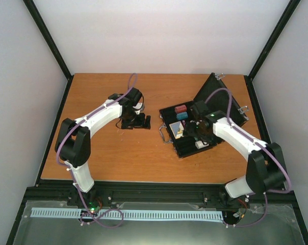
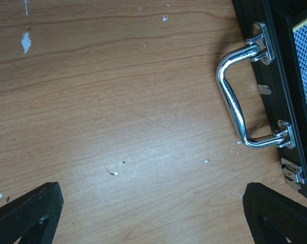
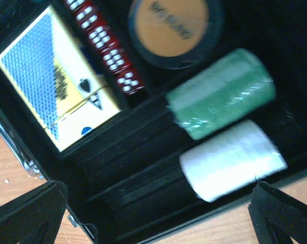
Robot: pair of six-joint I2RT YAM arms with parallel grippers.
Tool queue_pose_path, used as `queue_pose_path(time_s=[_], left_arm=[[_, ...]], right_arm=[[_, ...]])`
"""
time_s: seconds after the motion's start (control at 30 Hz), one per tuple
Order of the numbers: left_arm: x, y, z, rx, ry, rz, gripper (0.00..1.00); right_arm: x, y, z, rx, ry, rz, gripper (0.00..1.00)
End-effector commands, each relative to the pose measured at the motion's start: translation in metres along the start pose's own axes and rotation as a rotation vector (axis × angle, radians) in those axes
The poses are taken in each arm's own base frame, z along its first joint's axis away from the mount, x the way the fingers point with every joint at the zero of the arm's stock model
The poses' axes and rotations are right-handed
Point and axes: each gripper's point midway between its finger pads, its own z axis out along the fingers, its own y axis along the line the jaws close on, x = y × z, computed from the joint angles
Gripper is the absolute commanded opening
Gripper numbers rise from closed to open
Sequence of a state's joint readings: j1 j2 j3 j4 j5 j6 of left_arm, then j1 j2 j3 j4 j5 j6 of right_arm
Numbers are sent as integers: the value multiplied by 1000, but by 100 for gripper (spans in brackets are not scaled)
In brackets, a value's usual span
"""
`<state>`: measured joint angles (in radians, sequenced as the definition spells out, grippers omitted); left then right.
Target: Pack up texas hold em set
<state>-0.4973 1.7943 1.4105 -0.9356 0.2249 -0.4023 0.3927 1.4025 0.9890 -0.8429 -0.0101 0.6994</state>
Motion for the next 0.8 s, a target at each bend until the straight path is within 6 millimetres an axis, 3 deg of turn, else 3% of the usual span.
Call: queue_pose_path(time_s=[0.0, 0.13, 0.27, 0.47, 0.77], left_arm=[[-7, -2, -10, 17, -34, 8, 100], [-6, 0, -10, 8, -32, 8, 100], [-5, 3, -9, -5, -29, 8, 100], [-7, 3, -7, -5, -29, 6, 100], [-8, 4, -6, -14, -25, 7, 100]], right_arm=[[11, 13, 13, 108, 44, -224, 100], [24, 31, 28, 91, 106, -339, 100], [31, 48, 30, 18, 116, -364, 100], [38, 34, 41, 83, 159, -382, 100], [31, 6, 54, 255, 147, -414, 100]])
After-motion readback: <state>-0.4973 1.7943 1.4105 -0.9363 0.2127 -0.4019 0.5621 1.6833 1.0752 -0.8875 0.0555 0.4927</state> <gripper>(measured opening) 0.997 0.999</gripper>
